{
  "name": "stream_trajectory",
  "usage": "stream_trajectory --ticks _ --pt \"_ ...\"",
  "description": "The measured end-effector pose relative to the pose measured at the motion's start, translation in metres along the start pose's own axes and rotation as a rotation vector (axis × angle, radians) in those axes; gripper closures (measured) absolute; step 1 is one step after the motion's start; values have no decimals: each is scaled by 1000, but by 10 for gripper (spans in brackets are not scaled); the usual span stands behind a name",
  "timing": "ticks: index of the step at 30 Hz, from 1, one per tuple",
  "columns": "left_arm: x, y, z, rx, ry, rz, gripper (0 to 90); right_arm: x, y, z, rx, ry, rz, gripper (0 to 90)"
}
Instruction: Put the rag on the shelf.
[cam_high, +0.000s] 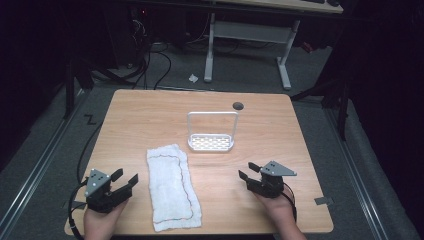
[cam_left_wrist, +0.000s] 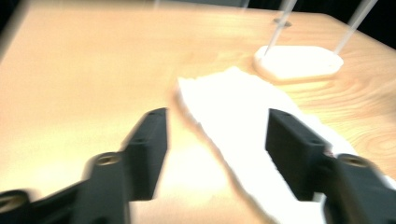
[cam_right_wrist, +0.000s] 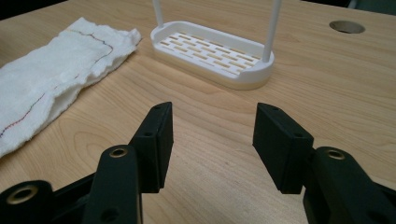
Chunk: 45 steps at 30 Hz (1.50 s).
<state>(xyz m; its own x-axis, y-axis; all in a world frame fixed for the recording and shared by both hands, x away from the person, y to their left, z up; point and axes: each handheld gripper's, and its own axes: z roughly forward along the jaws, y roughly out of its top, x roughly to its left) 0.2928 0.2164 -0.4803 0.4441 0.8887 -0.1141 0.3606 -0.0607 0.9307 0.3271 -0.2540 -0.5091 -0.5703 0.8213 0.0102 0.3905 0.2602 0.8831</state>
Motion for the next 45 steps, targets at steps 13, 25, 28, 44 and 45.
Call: stream_trajectory --ticks 13,25,28,44,45 --pt "13 -16 9 -4 -24 -92 385 1 0 9 22 1 -29 477" --pt "2 -21 21 102 -70 -77 452 4 1 14 38 13 -40 478" --pt "-13 -22 33 191 -92 -6 556 4 1 15 42 18 -44 478" --pt "-75 -40 59 420 -160 225 900 18 5 19 92 95 -37 772" --pt "-79 -41 58 426 -172 237 900 28 7 23 106 131 -45 829"
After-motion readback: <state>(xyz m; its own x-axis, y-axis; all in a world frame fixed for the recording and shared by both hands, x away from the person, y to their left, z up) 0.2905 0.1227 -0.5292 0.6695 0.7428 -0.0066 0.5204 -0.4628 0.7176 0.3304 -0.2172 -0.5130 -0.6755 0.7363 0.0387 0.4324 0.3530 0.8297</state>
